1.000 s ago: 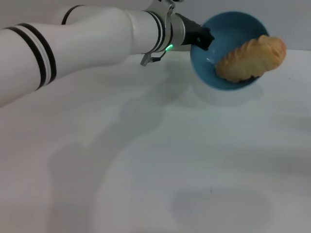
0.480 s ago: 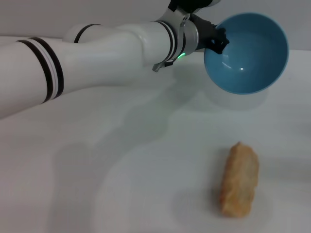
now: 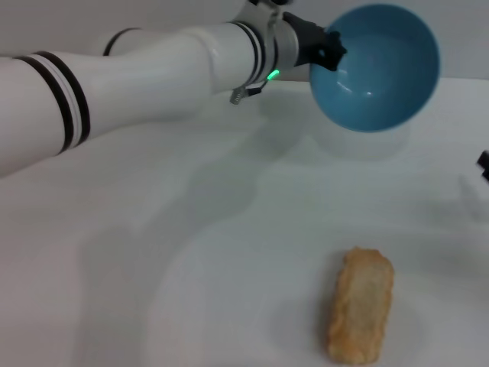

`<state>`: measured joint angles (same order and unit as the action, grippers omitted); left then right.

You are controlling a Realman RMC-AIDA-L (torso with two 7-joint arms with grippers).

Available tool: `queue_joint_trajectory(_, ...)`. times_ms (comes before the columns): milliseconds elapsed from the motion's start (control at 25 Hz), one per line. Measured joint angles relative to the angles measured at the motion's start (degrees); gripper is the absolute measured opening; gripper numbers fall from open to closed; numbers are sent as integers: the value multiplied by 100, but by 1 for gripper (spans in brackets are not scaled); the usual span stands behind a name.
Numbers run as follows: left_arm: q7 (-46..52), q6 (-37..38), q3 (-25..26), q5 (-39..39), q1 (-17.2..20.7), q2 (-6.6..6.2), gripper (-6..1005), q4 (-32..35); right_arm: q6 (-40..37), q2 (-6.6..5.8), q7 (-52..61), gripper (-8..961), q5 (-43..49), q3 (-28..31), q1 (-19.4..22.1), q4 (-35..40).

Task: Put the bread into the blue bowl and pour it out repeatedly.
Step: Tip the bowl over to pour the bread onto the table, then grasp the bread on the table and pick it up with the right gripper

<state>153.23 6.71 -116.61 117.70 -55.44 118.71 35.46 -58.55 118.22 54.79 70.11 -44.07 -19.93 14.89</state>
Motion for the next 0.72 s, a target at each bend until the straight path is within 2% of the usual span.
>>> queue_joint_trajectory(80, 1, 67, 179, -1, 13, -11, -1, -66, -211, -42, 911, 524, 761, -33, 30, 260)
queue_joint_trajectory(120, 1, 86, 258, -2, 18, -15, -1, -106, -509, -72, 1833, 526, 1624, -36, 52, 593)
queue_joint_trajectory(160, 2, 94, 334, -2, 22, -19, -1, -149, -509, -72, 1833, 528, 1624, -36, 52, 593)
queue_joint_trajectory(320, -10, 111, 580, -2, 48, -32, -1, -274, -1082, -69, 3094, 535, 3111, -56, 14, 1184)
queue_joint_trajectory(360, -15, 114, 597, -2, 54, -32, -1, -281, -1181, -62, 3725, 537, 3601, -52, -63, 1343)
queue_joint_trajectory(400, -17, 118, 601, -2, 64, -32, -1, -284, -1181, -62, 3725, 539, 3601, -52, -63, 1343)
queue_joint_trajectory(560, -11, 122, 604, -2, 136, -32, -1, -281, -1204, -72, 4906, 546, 4029, -82, -219, 1426)
queue_joint_trajectory(720, -7, 115, 605, -2, 168, -32, -1, -270, -1334, -131, 5812, 650, 4594, -101, -386, 1467)
